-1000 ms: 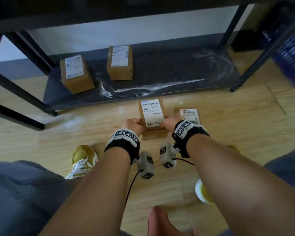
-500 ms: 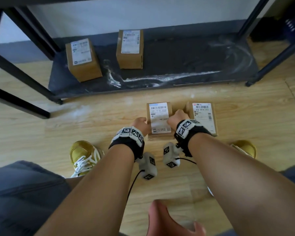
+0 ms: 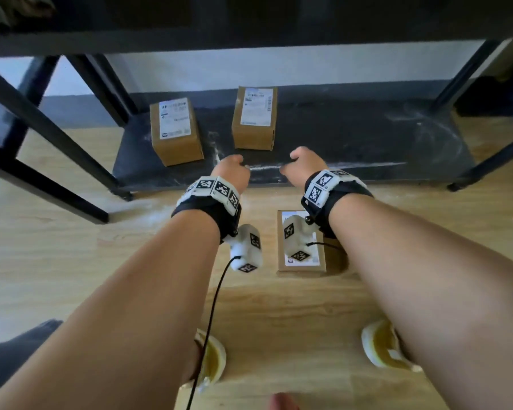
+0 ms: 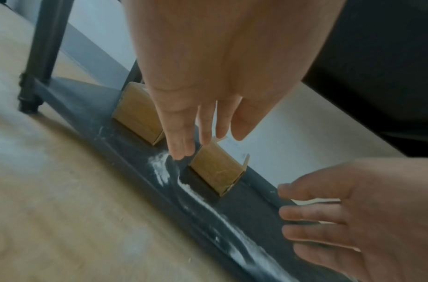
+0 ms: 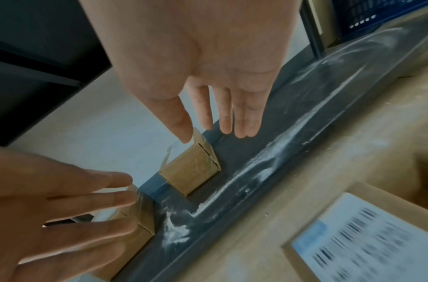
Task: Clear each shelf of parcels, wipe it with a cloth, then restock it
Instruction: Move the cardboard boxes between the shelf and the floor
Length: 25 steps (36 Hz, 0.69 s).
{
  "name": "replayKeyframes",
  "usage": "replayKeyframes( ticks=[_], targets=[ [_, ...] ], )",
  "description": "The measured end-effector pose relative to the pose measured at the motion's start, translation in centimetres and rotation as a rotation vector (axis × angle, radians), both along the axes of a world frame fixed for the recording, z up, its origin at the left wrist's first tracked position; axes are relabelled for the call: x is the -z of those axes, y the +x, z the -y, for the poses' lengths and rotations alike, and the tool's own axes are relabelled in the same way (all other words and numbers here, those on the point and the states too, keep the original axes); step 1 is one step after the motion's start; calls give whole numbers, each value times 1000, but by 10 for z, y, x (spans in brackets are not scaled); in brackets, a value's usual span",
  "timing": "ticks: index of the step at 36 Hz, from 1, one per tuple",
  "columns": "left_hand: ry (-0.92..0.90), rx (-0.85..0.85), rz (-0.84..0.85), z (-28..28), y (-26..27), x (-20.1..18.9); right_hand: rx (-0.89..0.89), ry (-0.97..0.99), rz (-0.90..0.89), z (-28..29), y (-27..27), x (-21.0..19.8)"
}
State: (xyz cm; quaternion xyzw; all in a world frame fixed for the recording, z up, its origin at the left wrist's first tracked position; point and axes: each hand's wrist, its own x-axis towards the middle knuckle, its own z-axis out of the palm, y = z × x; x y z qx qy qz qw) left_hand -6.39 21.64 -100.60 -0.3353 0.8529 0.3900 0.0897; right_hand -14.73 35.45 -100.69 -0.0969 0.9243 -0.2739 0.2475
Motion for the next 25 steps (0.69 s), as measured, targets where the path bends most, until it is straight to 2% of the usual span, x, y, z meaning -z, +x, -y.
replayKeyframes(
  ticks=[6,13,21,25],
  targets=[
    [-41,-34,-68,35,-42,-2,13,-57,-5,35,-36,5],
    [-23,-80,-19,64,-82,20,33,-70,-4,66,-77,23],
    [97,-166,-18,82,-119,49,68,-90,65,84,-104,54],
    [259,-218,-79,76,-123,54,65,-96,102,90,-109,59]
  ],
)
